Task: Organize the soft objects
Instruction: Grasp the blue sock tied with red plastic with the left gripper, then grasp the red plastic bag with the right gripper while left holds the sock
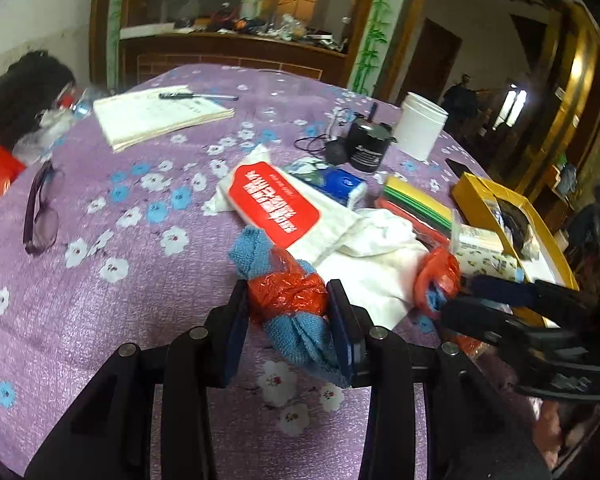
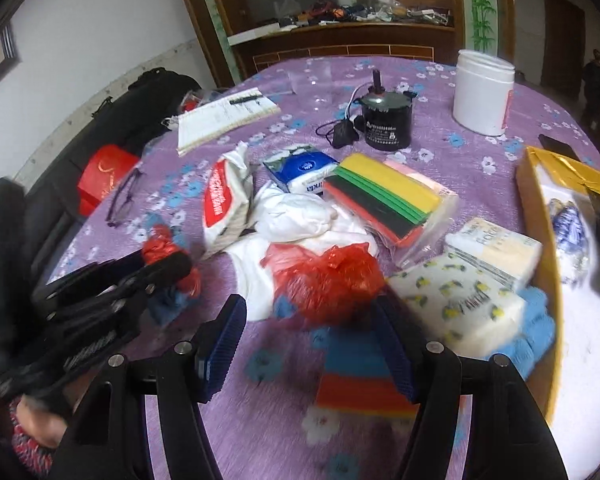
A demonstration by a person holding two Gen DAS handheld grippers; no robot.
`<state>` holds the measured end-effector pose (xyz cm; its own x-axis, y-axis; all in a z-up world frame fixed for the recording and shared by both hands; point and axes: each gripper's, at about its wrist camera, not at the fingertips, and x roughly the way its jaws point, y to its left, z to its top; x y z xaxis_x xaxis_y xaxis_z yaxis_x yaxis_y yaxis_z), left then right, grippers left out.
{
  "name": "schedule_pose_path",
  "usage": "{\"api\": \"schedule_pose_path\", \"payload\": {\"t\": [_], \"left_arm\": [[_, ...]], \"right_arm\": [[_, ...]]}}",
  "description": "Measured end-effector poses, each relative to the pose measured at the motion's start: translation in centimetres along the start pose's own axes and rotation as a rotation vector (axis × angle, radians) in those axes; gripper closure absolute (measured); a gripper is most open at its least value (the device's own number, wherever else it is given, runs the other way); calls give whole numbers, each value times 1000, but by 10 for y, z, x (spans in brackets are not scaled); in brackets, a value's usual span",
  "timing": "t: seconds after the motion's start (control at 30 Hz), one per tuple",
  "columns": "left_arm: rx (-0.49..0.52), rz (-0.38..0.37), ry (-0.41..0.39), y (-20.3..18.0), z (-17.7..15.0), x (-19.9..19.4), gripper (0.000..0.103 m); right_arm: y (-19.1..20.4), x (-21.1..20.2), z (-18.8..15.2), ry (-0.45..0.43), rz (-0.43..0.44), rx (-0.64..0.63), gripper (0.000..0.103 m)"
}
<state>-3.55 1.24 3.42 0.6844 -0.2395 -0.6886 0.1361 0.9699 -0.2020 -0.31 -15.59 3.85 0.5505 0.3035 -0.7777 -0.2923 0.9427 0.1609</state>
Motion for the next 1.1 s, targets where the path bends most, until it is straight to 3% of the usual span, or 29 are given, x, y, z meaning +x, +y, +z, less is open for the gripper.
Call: {"api": "schedule_pose_path", "payload": {"t": [0.13, 0.2, 0.3, 0.63, 1.1], "left_arm": [[14, -7, -25, -1, 1, -3, 67], [17, -12, -24, -1, 0, -3, 67], [22, -19, -28, -1, -1, -5, 67], [14, -44, -47, 1, -3, -9, 67], [6, -57, -56, 1, -2, -12, 67]], "right_arm": [[-12, 20, 1, 21, -15, 41, 37], [-16, 26, -1, 25, 2, 54, 50], [-17, 22, -4, -18, 13, 43, 55], [-15, -4, -2, -149, 63, 38, 56], [-14, -22, -2, -212, 95, 49, 55]]}}
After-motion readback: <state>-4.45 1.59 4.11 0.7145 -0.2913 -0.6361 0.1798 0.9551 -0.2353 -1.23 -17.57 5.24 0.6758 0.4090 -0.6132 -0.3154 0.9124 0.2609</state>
